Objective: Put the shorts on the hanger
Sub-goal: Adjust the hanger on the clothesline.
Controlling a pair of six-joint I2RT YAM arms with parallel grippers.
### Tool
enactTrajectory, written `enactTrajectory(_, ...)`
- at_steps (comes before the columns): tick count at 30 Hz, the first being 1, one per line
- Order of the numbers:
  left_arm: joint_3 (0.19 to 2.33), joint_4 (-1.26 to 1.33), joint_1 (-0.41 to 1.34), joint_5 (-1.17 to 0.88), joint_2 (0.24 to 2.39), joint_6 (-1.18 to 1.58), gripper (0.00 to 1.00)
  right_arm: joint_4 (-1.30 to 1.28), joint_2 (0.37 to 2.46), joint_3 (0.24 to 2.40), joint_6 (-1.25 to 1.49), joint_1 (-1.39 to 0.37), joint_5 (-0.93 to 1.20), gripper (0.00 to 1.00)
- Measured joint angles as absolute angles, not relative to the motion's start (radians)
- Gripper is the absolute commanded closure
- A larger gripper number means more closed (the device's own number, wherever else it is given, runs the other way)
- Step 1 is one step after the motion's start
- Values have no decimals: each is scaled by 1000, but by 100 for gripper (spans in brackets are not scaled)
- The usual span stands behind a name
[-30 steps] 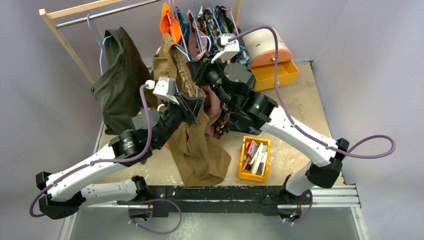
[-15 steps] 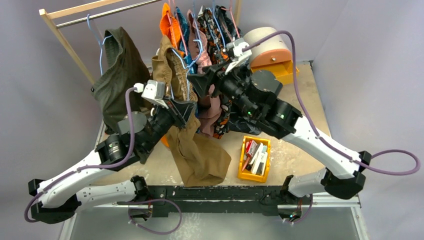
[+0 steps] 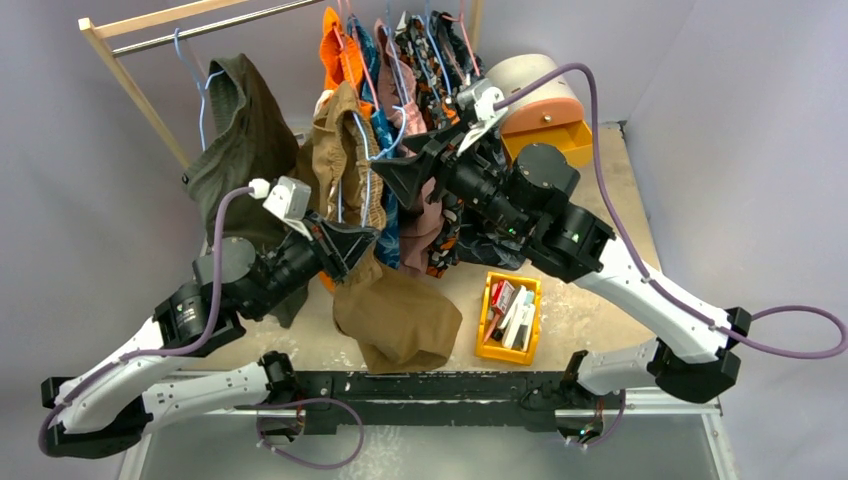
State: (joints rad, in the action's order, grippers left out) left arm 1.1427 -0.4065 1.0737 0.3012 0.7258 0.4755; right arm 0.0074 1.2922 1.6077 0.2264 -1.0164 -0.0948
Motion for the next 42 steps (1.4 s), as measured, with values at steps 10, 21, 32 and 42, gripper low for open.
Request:
enactTrajectory(10,1143,-427,1074,291,718,469,100,-21,1314,1643,333,-1016,-167,33)
enactTrajectory(21,1142,-436,1074,314,722,460,100,-48,1329,1763,387,-1016,-247,62)
enactTrajectory(32,1142,-450,1074,333,738,455,100,-192,1442,1888,440,-1016,-289,69)
enactTrajectory(42,1145,-489,1074,385,760,425,45,-250,1451,1898,497,-1026,-307,100)
